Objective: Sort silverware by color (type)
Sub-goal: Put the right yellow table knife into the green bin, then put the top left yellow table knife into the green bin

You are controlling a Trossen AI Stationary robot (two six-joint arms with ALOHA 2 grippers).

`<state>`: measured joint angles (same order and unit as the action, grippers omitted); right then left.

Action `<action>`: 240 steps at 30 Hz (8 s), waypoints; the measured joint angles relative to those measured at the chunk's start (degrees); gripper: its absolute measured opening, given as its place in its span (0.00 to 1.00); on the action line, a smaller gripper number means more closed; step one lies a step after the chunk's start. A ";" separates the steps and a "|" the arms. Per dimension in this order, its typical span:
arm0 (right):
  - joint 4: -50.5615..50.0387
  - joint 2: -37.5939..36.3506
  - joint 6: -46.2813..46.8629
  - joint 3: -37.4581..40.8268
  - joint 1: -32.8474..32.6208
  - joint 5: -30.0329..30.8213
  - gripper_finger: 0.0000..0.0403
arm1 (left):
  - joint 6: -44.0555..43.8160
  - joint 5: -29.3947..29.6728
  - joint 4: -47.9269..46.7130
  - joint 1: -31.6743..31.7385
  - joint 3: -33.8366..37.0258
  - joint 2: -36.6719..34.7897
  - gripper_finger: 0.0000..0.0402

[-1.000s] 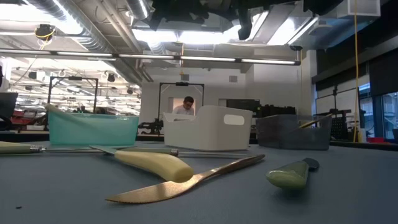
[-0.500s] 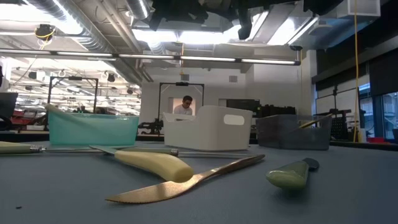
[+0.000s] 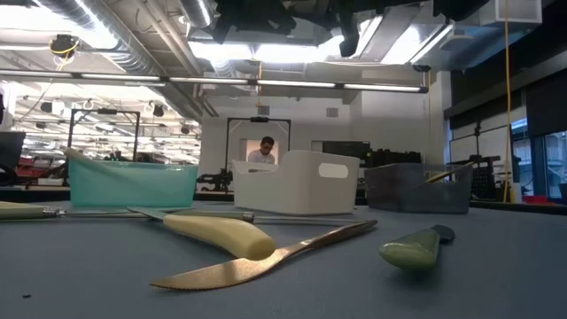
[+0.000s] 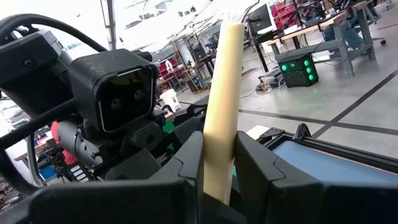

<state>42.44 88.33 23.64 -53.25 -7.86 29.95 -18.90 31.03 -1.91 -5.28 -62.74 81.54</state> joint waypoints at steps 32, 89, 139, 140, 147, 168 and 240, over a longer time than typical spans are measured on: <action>-8.15 -4.14 -4.53 0.07 -0.04 -1.22 0.43 | 0.07 0.17 -2.87 0.02 0.00 -1.16 0.12; -39.61 -17.75 -4.45 0.04 0.00 -2.60 0.43 | -36.17 -17.67 -71.51 0.00 17.77 -23.32 0.00; -42.70 -17.73 -4.44 0.04 0.02 -2.62 0.43 | 9.06 -27.43 -47.47 -7.47 17.77 0.68 0.37; -42.70 -17.73 -4.44 0.04 0.01 -2.62 0.43 | 9.24 -27.41 -47.50 -7.48 17.77 1.48 0.37; -42.67 -17.73 -4.44 0.04 0.02 -2.62 0.43 | 9.26 -26.38 -47.47 -7.48 17.77 6.81 0.37; -42.67 -17.73 -4.44 0.04 0.02 -2.62 0.43 | 9.03 -26.43 -47.10 -7.48 17.62 10.49 0.19; -42.59 -17.73 -4.46 0.02 0.01 -2.59 0.43 | -32.13 50.22 -33.53 -7.41 21.02 -22.40 0.15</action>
<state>-0.14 70.61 19.18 -53.23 -7.85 27.37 -51.03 81.25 -35.45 -12.69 -41.72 59.13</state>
